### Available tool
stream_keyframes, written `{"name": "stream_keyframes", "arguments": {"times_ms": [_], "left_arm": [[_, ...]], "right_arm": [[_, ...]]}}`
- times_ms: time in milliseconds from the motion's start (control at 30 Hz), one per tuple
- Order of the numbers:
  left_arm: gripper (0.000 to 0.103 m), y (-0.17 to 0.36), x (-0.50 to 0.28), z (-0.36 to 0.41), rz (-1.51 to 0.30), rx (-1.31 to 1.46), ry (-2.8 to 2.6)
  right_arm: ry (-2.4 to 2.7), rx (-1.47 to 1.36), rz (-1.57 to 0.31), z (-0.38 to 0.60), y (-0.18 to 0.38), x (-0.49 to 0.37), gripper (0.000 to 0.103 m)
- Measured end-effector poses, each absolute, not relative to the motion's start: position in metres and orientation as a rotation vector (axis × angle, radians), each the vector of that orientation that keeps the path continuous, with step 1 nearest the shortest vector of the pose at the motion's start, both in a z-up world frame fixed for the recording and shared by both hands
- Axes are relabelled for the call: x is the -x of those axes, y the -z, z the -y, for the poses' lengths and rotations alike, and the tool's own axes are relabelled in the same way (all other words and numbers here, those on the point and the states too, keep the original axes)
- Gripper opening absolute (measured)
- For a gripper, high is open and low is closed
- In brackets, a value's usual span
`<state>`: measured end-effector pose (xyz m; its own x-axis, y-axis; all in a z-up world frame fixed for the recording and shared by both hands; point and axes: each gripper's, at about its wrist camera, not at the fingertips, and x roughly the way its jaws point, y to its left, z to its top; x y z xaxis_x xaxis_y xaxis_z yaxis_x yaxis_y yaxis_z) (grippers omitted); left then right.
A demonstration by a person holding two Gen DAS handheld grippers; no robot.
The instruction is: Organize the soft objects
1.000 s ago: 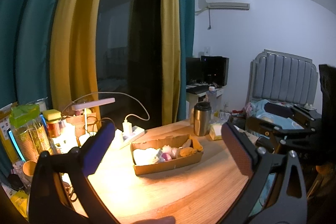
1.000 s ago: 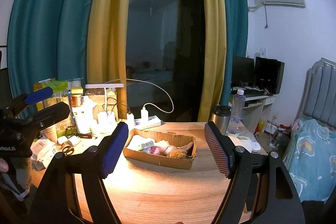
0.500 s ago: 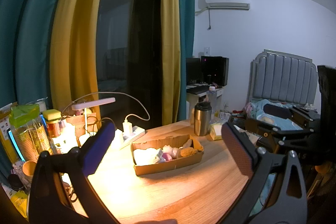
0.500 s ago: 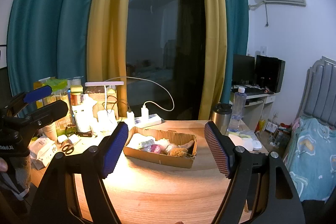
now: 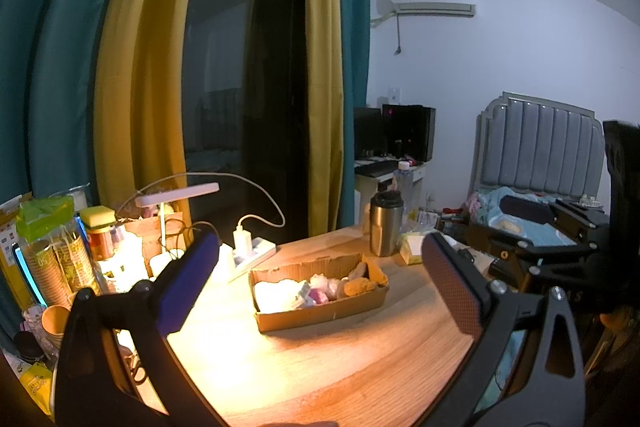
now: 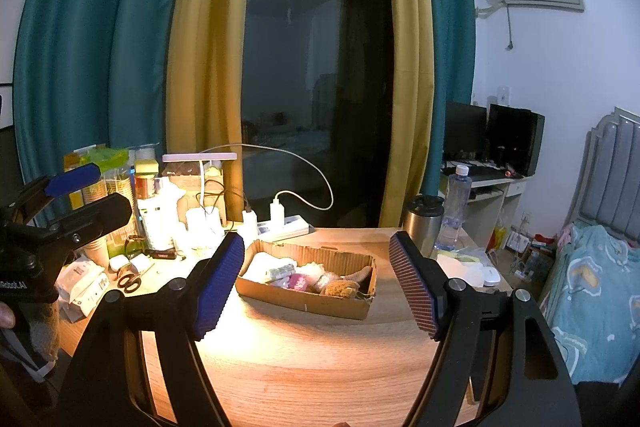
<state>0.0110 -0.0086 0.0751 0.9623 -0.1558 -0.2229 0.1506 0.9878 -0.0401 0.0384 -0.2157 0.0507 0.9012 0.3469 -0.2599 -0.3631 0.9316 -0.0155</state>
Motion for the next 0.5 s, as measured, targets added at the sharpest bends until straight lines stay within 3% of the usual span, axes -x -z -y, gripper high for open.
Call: {"name": "stream_keyframes", "arguments": {"times_ms": [500], "left_arm": [[0.102, -0.070, -0.016, 0.009, -0.233, 0.018, 0.168]], "right_arm": [[-0.367, 0.065, -0.268, 0.215, -0.041, -0.038, 0.078]]}}
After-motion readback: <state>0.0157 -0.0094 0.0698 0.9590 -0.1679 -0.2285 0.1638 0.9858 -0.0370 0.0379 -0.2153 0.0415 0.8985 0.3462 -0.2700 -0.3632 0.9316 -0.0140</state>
